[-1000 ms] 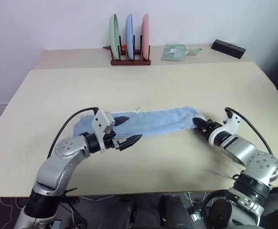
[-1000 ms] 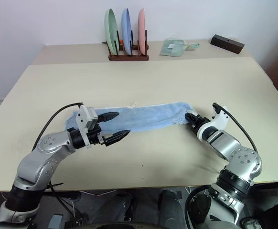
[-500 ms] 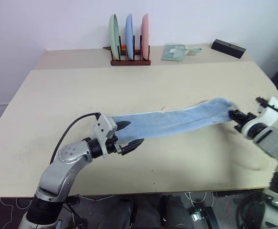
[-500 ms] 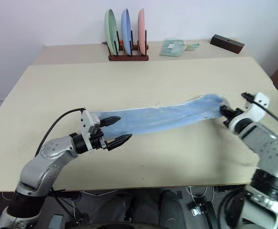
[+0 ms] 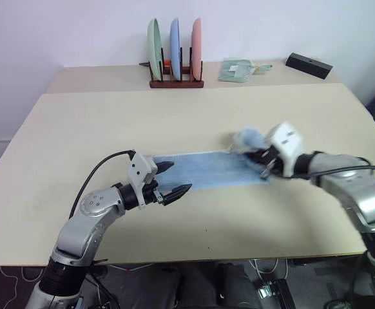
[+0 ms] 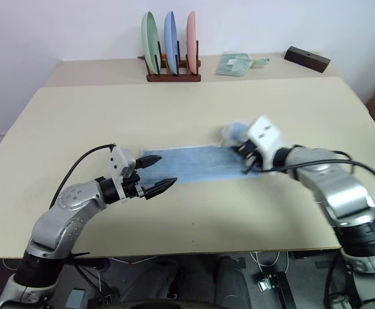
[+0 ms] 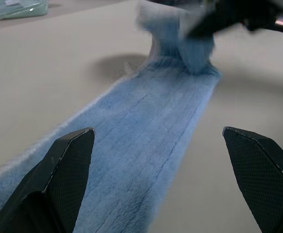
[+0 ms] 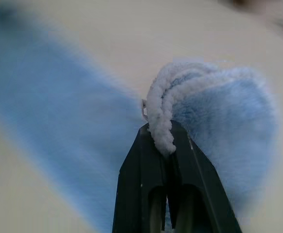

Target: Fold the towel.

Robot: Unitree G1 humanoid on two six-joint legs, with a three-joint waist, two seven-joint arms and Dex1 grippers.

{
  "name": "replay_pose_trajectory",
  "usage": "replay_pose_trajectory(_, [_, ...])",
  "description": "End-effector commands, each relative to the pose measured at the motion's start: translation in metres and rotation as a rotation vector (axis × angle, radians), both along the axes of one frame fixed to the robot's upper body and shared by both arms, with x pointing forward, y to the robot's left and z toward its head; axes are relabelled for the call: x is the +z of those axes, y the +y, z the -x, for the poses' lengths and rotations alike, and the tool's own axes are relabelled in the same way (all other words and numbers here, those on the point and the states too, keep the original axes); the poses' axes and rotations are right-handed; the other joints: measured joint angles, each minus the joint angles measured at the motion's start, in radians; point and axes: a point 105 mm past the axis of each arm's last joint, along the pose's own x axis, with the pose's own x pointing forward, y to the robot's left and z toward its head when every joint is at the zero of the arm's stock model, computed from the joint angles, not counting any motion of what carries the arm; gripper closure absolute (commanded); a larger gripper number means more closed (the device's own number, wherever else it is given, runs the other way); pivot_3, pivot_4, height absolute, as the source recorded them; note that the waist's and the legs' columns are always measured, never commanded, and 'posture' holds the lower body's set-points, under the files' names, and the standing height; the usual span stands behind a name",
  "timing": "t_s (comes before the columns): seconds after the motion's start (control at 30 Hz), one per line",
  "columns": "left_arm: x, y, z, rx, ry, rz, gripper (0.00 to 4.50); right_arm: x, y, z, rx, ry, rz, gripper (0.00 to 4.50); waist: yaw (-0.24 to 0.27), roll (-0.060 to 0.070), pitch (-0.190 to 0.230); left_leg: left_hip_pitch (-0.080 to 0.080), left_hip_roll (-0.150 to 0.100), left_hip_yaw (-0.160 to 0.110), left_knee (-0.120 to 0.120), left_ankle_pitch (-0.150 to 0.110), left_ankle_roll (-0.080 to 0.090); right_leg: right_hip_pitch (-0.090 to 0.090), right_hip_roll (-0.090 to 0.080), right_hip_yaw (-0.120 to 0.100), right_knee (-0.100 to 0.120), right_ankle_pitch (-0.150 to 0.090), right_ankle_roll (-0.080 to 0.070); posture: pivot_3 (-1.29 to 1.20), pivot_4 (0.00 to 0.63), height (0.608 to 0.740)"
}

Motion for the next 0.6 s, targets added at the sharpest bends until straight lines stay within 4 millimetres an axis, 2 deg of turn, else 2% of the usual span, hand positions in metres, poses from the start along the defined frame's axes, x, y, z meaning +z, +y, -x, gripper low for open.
replay_pose_trajectory(0.03, [0.013,0.003,0.004,0.023,-0.059,0.01,0.2,-0.012,0.013,0.0,0.06,-0.021,0.068,4.48,0.001,0.0,0.0,0.0,0.0,0.0,0.0,0.0,0.0,0.0,0.0,0.0,0.0,0.0,0.0,0.0,0.15,0.74])
replay_pose_trajectory(0.13, [0.011,0.005,0.007,0.035,-0.052,0.005,0.2,-0.02,0.018,0.002,0.076,-0.01,0.075,4.48,0.001,0.0,0.0,-0.001,-0.001,0.0,0.0,0.0,0.0,-0.001,0.0,0.0,0.0,0.0,0.0,0.0,0.15,0.74])
replay_pose_trajectory(0.3, [0.009,0.006,0.01,0.043,-0.042,0.006,0.2,-0.022,0.015,-0.003,0.057,-0.037,0.09,4.48,0.0,0.0,0.0,-0.001,-0.001,0.0,0.0,0.0,0.0,-0.001,0.0,0.0,0.0,0.0,0.0,0.0,0.15,0.74])
replay_pose_trajectory(0.43, [0.007,0.006,0.013,0.045,-0.029,0.005,0.2,-0.012,0.023,0.014,0.158,0.002,0.014,3.15,0.002,0.0,0.0,-0.001,-0.001,0.0,0.0,0.0,0.0,-0.001,0.0,0.0,0.0,0.0,0.0,0.0,0.15,0.74])
replay_pose_trajectory(0.5, [0.006,0.007,0.014,0.055,-0.017,0.011,0.2,-0.001,0.026,0.028,0.226,0.001,-0.03,2.18,0.0,0.0,0.0,-0.001,-0.001,-0.001,0.0,0.0,0.0,-0.001,0.0,0.0,0.0,0.0,0.0,0.0,0.15,0.74])
replay_pose_trajectory(0.6, [0.001,0.013,0.018,0.081,0.025,0.017,0.2,0.005,0.014,0.038,0.24,0.023,-0.036,0.7,0.001,0.0,0.0,-0.001,-0.001,-0.001,0.0,0.0,0.0,-0.001,0.0,0.0,0.0,0.0,0.0,0.0,0.15,0.74])
